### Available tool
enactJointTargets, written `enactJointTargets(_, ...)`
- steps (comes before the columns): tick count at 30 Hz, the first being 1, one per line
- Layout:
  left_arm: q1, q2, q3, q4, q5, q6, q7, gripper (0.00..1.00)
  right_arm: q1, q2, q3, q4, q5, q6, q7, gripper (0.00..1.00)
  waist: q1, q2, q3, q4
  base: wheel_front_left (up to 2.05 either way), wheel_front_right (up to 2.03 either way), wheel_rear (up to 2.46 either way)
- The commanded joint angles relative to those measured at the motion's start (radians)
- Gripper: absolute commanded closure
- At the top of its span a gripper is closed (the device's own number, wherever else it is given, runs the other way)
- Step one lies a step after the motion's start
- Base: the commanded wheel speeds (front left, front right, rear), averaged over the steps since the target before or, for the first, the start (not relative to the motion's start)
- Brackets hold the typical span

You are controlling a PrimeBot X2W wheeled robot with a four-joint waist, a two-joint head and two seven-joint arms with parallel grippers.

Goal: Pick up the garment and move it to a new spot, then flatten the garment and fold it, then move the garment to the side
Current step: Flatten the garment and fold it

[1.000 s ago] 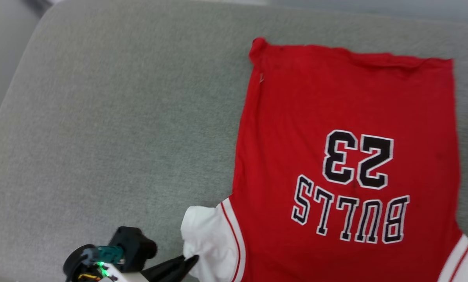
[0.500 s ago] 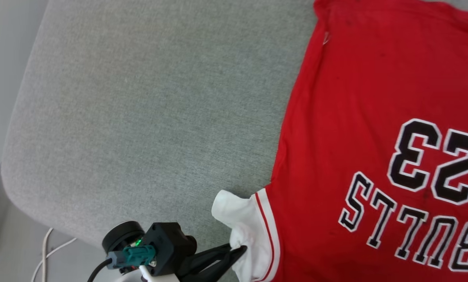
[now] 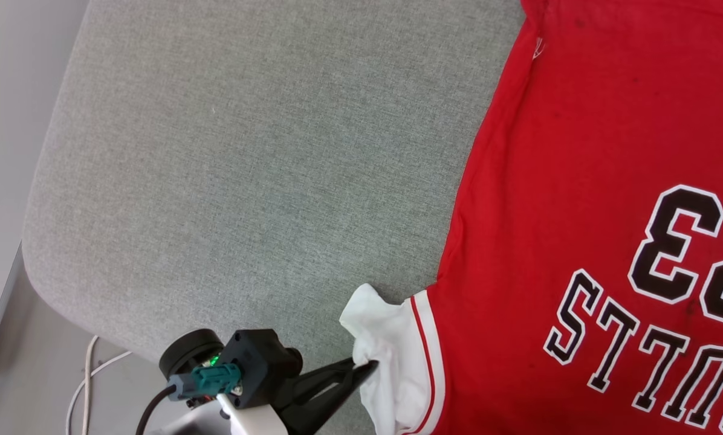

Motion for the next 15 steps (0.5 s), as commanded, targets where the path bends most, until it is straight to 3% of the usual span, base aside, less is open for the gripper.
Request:
enactJointTargets(1, -0.011, 0.002, 0.000, 0.009, 0.008, 0.000, -0.001, 1.00, 0.082, 0.026, 0.005, 0.043, 0.002, 0.000, 0.029, 1.00, 0.0001, 0.0000, -0.008, -0.007, 0.00, 0.00, 0.00)
enactJointTargets(7, -0.011, 0.005, 0.007, 0.044, 0.006, 0.007, -0.004, 1.00, 0.130, 0.027, -0.001, 0.037, 0.011, 0.000, 0.008, 1.00, 0.0001, 0.0000, -0.064, -0.049, 0.00, 0.00, 0.00)
enactJointTargets(15, 0.028, 0.027, 0.010, 0.097, -0.006, 0.031, -0.005, 1.00, 0.265, 0.033, 0.021, 0.019, 0.063, 0.000, -0.033, 1.00, 0.0001, 0.0000, -0.190, -0.154, 0.00, 0.00, 0.00)
